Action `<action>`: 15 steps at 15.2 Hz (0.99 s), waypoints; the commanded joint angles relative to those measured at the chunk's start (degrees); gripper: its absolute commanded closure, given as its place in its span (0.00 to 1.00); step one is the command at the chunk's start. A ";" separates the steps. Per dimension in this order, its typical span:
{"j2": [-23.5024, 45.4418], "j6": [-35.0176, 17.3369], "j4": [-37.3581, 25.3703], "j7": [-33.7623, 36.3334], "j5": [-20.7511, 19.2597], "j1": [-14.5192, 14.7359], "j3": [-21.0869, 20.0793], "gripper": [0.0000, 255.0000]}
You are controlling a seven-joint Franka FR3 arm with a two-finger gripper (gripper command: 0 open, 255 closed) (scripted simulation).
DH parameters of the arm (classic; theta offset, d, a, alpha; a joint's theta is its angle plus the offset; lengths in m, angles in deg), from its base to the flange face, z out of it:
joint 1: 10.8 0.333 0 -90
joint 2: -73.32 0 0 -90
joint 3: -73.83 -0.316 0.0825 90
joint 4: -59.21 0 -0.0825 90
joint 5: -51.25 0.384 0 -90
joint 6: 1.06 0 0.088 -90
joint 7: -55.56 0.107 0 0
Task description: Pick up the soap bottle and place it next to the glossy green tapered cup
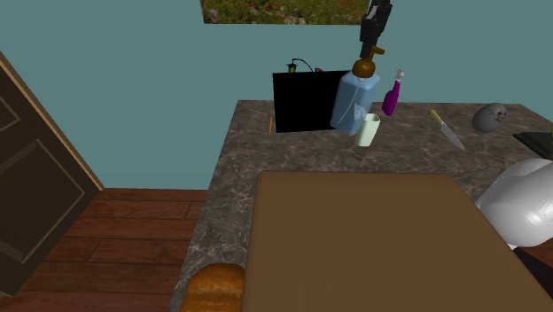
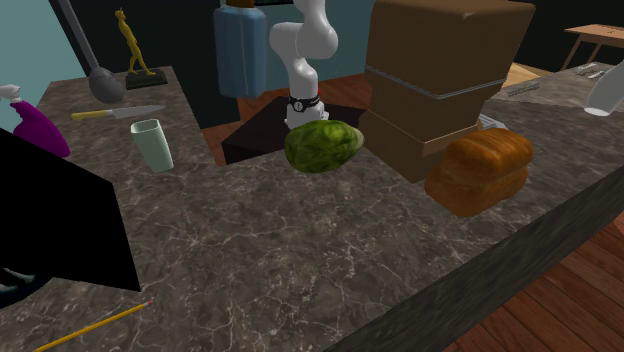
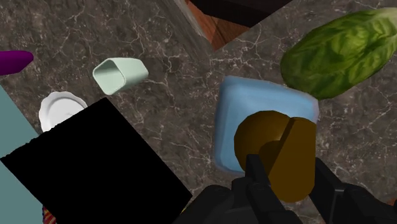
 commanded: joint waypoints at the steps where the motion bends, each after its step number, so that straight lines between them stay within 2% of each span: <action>1: -0.97 -0.01 0.80 -3.01 -0.53 -0.79 2.12 1.00; 8: -0.70 1.02 -1.15 -13.17 -2.82 -3.68 9.39 1.00; 15: 2.67 2.01 -6.40 -23.46 -4.53 -6.54 16.66 1.00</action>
